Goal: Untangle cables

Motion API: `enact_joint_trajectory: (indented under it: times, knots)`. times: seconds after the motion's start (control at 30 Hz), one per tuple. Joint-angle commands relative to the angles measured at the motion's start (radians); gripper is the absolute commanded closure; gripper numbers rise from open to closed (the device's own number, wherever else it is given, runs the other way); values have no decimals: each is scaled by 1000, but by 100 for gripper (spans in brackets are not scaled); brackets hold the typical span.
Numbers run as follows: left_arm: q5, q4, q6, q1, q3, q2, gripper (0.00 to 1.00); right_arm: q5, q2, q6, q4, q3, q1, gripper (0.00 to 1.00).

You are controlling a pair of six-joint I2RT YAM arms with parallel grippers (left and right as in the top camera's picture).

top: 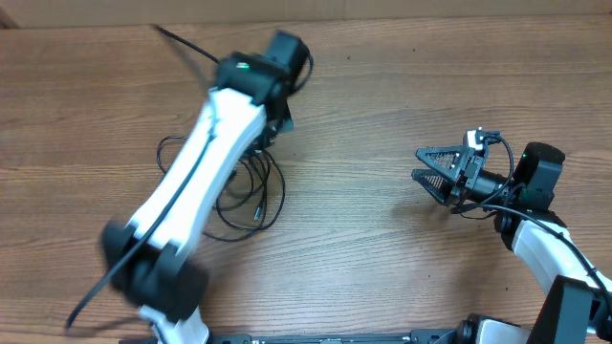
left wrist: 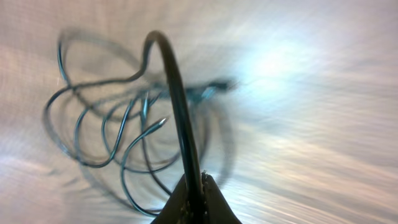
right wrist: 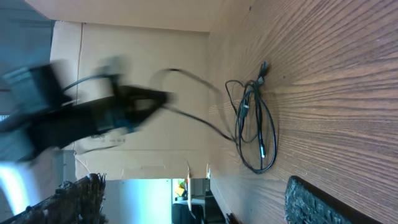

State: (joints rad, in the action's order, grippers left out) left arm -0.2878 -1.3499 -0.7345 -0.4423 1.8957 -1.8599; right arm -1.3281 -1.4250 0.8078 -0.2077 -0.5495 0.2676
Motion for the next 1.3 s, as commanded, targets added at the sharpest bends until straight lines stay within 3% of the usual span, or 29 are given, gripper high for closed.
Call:
enact_joint_trajectory:
  times: [0.0,0.37,0.53,0.7,0.87,1.0,1.17,1.27]
  knots:
    - [57,-1,-14,3,114,202,96,-18,2,-45,5,-6,2,9]
    - [114,41,118,3,317,495,96,-20,2,-62,13,-6,2,9]
    - [124,110,128,3,340,548,96,-20,2,-62,29,-6,2,9]
    - [125,179,58,3,339,552,96,-20,2,-62,34,-6,2,9]
    - [124,289,140,3,339,544,96,-20,2,-62,35,-6,2,9]
    - [124,179,148,3,338,495,96,-20,2,-62,35,-6,2,9]
    - [145,-183,55,3,309,358,96,-20,2,-62,35,-6,2,9]
    - [326,-340,54,0,279,242,96,-20,2,-61,35,-6,2,9]
